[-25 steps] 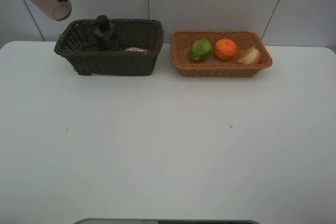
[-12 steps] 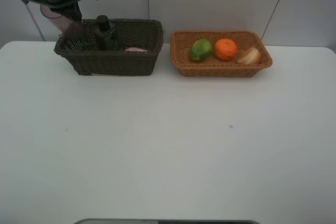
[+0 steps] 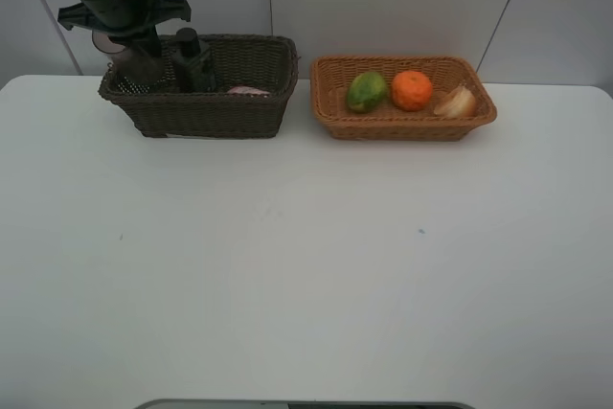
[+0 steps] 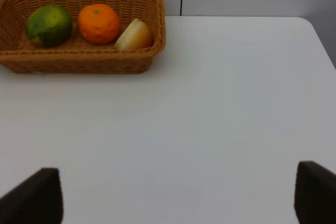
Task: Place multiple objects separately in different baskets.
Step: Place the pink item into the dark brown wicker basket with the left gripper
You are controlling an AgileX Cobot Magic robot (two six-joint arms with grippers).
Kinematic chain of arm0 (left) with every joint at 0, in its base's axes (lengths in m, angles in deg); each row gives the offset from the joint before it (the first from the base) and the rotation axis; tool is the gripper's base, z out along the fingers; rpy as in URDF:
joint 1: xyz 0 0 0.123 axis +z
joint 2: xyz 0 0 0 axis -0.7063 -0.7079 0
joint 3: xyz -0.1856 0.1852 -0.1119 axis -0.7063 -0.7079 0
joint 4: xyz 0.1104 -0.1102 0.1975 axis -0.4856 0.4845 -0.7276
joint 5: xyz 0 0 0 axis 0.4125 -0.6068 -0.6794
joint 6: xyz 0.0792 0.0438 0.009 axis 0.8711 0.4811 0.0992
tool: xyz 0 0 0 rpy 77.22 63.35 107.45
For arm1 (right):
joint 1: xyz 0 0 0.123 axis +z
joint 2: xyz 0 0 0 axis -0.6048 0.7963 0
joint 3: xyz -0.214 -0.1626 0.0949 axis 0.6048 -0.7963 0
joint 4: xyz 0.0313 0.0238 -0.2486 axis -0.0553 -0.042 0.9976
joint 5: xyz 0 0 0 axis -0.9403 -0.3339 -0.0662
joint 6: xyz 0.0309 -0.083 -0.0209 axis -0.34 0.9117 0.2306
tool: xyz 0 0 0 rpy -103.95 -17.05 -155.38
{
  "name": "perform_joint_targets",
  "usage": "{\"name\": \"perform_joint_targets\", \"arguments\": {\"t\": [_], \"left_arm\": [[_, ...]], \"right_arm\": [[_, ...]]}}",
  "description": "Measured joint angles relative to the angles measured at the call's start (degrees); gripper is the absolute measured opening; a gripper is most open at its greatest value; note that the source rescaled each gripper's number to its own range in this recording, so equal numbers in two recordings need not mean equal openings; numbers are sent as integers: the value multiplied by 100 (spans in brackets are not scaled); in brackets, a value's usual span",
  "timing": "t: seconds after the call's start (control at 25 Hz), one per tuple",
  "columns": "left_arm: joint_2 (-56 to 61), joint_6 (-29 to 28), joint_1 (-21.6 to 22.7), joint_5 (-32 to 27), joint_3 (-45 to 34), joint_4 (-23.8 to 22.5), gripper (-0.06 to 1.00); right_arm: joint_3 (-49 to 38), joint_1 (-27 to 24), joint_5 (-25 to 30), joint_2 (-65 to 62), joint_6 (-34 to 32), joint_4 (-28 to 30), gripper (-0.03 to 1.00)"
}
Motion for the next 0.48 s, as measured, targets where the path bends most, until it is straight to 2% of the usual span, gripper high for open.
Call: {"name": "perform_joint_targets", "arguments": {"t": [0.36, 0.48], "left_arm": [[-192, 246, 0, 14, 0, 0, 3], [-192, 311, 0, 14, 0, 0, 18]], "right_arm": [[0, 0, 0, 0, 0, 0, 88], [0, 0, 0, 0, 0, 0, 88]]}}
